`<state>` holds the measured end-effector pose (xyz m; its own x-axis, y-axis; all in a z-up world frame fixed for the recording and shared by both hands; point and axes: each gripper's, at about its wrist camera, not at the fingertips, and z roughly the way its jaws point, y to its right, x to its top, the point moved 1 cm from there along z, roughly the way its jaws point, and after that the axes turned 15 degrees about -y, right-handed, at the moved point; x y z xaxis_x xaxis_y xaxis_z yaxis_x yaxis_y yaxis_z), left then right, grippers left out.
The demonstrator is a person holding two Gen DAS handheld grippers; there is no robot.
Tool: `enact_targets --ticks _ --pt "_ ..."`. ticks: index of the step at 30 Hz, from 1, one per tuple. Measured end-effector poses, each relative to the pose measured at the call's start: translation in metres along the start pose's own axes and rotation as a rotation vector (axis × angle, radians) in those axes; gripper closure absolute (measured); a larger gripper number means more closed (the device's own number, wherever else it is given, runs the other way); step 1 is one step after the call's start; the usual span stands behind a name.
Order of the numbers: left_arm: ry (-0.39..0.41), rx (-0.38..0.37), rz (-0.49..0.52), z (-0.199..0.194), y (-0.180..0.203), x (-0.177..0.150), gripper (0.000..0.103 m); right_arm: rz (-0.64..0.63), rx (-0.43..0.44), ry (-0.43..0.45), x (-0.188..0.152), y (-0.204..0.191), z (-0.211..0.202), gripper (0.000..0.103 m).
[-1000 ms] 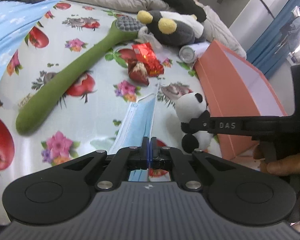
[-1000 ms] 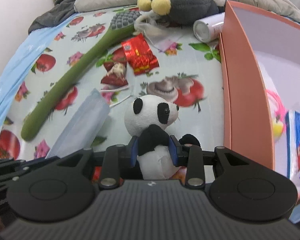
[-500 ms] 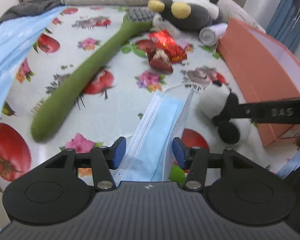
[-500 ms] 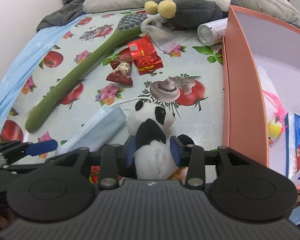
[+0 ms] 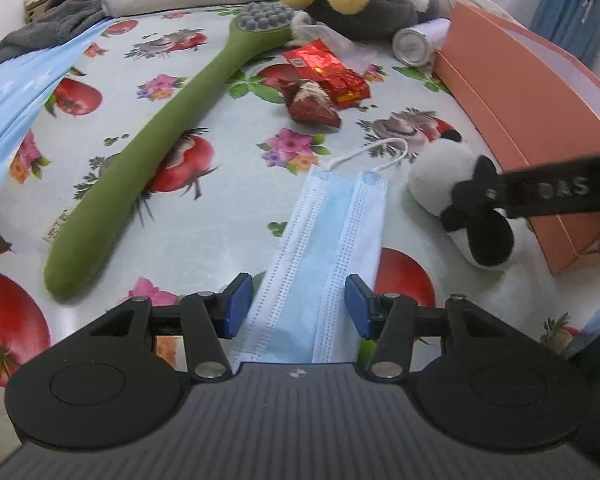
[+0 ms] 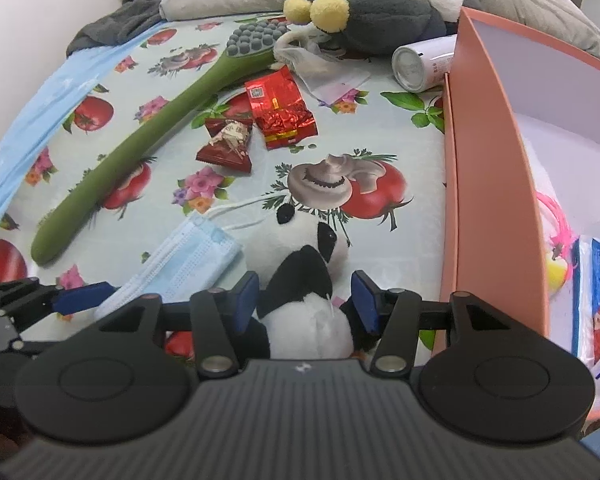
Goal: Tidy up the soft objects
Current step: 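Lift the panda plush with the right tool while the left tool lifts the mask toward the box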
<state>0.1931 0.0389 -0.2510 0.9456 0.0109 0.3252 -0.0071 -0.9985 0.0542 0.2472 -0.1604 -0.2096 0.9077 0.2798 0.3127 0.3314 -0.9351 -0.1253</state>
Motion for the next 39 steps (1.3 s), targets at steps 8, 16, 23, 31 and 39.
enact_targets --ticks 8,16,23,31,39 --pt "0.024 0.028 0.078 0.004 0.022 -0.007 0.047 -0.034 -0.016 -0.020 -0.002 -0.007 0.018 0.052" --pt "0.038 0.026 0.126 0.003 0.037 -0.014 0.076 -0.012 -0.008 -0.012 -0.010 -0.010 0.015 0.060" --pt "0.030 0.007 0.131 0.003 0.042 -0.013 0.092 0.016 -0.020 -0.018 -0.017 -0.010 0.010 0.060" --pt "-0.011 -0.104 0.049 -0.005 0.022 0.002 0.096 0.084 -0.032 -0.013 -0.014 -0.016 -0.004 0.060" --pt "0.014 -0.135 0.032 -0.032 0.009 0.015 0.096 0.143 -0.039 0.013 -0.008 -0.022 -0.023 0.060"
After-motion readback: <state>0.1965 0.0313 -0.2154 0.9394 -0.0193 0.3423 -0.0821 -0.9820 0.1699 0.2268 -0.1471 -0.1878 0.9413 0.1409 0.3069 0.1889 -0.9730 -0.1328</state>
